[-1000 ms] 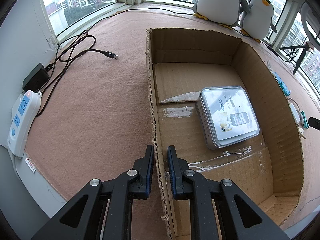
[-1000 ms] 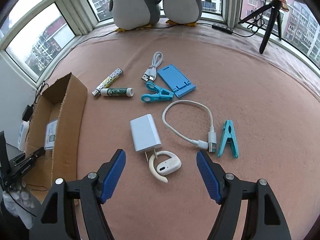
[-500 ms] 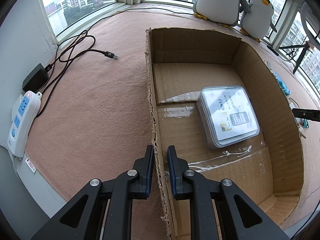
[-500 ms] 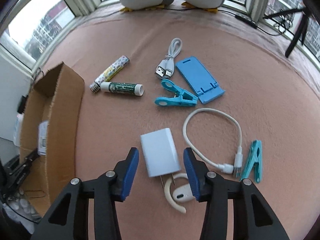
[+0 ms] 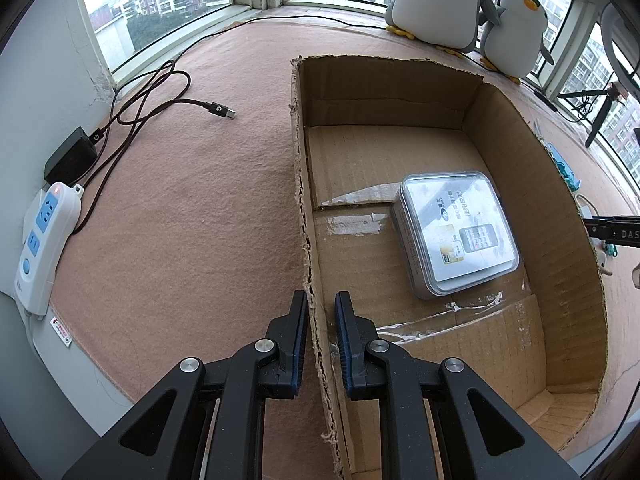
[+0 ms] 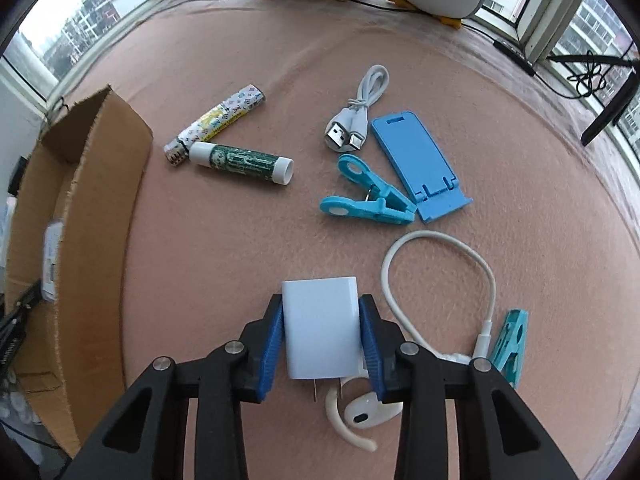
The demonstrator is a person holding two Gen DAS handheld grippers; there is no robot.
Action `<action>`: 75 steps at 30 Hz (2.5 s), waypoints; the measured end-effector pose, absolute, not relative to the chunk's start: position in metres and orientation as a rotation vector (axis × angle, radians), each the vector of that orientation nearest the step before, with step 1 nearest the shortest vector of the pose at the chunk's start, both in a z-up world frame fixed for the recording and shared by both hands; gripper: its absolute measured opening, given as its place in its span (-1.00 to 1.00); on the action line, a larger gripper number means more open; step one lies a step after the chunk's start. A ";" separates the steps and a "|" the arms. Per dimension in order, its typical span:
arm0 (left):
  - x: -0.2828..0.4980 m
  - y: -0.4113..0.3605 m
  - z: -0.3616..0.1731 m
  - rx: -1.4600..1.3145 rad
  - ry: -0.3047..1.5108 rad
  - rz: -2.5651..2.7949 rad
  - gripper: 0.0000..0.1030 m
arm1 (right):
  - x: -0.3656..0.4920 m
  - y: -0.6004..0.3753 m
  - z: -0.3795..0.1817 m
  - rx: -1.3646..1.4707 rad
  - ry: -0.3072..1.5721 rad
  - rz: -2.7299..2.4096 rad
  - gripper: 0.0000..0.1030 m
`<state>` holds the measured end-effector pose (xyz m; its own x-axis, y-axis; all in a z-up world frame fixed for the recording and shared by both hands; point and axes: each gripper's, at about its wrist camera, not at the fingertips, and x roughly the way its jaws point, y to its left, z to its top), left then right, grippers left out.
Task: Organize rigid objects
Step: 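Carry the white charger plug into the box beside the tin and release, then move the right gripper back to the white earbud and grasp it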
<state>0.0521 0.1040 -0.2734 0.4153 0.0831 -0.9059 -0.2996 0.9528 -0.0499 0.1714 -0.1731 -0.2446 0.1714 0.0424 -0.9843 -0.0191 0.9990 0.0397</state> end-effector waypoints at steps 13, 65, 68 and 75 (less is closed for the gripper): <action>0.052 0.103 -0.273 -0.214 1.119 0.244 -0.71 | 0.147 -0.173 -0.203 0.125 1.298 0.092 -0.37; 0.052 0.104 -0.273 -0.217 1.118 0.243 -0.72 | 0.098 0.011 -0.186 -0.139 1.262 0.505 -0.27; 0.052 0.104 -0.273 -0.217 1.118 0.244 -0.72 | 0.098 0.006 -0.181 -0.113 1.246 0.499 -0.27; 0.052 0.104 -0.273 -0.218 1.118 0.244 -0.71 | 0.102 -0.032 -0.166 -0.010 1.198 0.394 -0.22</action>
<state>0.0516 0.1040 -0.2735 0.4159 0.0835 -0.9056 -0.3007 0.9524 -0.0503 0.1018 -0.0316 -0.1658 0.3048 0.2925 -0.9064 -0.3030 0.9320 0.1989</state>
